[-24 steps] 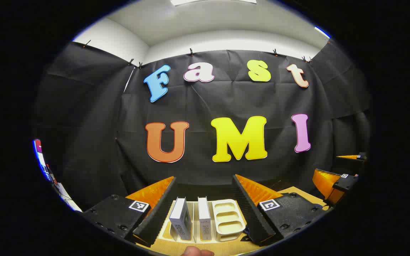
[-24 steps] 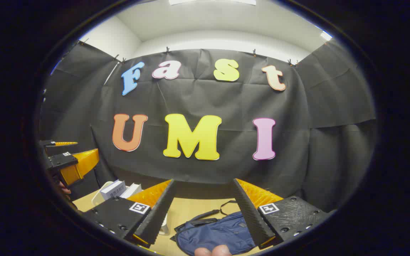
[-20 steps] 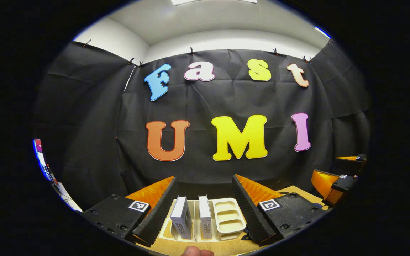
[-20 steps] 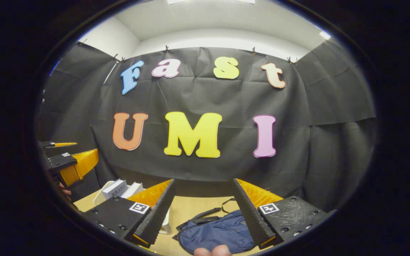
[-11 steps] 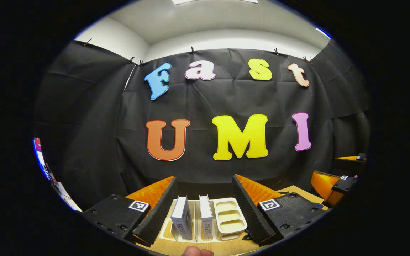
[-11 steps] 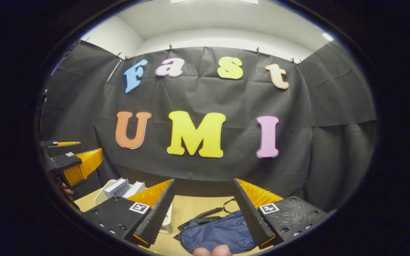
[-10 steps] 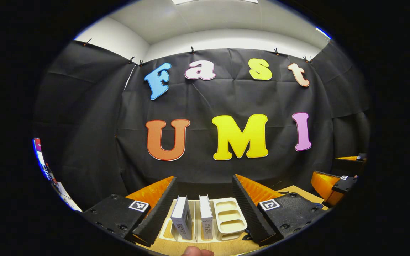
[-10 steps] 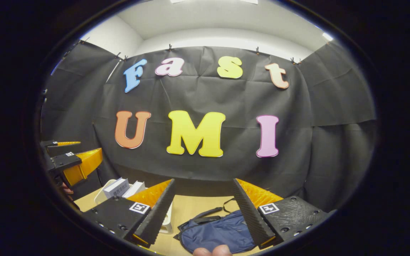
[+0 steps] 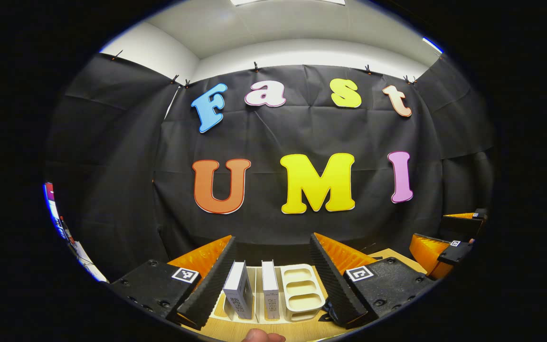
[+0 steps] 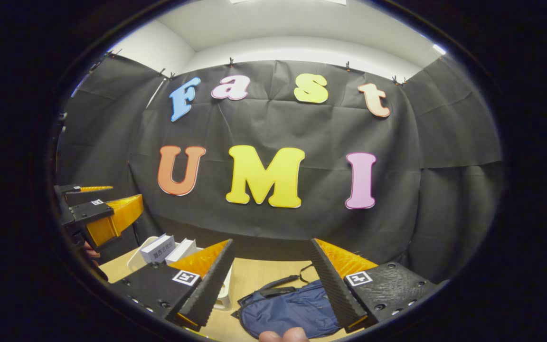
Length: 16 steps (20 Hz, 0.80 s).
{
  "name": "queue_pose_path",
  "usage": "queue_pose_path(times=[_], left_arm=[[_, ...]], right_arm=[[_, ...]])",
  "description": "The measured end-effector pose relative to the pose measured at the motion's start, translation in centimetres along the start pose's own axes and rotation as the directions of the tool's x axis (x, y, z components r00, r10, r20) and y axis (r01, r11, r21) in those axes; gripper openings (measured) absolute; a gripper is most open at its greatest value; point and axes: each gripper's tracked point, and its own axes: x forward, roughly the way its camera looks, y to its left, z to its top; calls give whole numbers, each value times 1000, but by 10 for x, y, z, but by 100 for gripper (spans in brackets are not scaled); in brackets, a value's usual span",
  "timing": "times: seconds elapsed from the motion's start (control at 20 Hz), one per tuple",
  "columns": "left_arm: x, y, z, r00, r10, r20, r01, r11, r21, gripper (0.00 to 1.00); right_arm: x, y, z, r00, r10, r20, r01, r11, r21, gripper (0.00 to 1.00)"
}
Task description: Open the schoolbag, grab two books from the bookshelf and put them into the schoolbag.
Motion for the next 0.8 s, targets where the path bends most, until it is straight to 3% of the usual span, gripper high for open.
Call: queue_pose_path(times=[0.4,0.65,0.8], left_arm=[[-3,6,1,1000,17,2,-17,1000,8,96],[-6,11,-2,1000,29,-6,-29,1000,3,96],[-5,13,-3,999,33,-6,-33,999,5,96]], right_arm=[[5,0,-26,999,11,-53,-11,1000,8,95],[8,1,-59,994,24,-110,-24,1000,-5,96],[17,6,-101,983,55,-174,-60,998,-21,96]])
